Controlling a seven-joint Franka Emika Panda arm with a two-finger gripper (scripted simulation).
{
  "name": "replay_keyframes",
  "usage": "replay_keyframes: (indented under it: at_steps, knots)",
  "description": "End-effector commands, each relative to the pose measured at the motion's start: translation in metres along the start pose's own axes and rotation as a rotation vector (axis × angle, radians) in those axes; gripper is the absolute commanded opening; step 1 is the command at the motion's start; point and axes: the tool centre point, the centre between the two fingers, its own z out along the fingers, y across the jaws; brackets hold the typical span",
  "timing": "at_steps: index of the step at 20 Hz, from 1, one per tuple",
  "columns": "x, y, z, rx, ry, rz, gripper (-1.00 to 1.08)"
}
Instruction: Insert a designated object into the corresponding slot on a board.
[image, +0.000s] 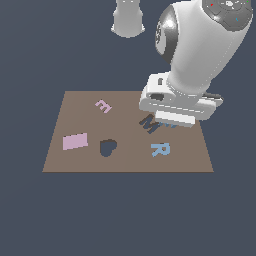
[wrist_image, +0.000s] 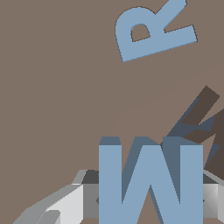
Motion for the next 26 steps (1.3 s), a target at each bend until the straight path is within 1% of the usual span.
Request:
replay_keyframes:
  at_steps: [1,7,13,20,26]
  knots:
    - [0.008,0.008,-0.001,0.0,0.0,0.117,-1.0]
    - [0.019,0.026,-0.003,0.0,0.0,0.354,-1.0]
    - [0.024,0.041,-0.004,0.0,0.0,0.523,-1.0]
    - [0.026,0.051,-0.005,0.0,-0.001,0.639,-1.0]
    - [0.026,0.054,-0.005,0.0,-0.001,0.667,-1.0]
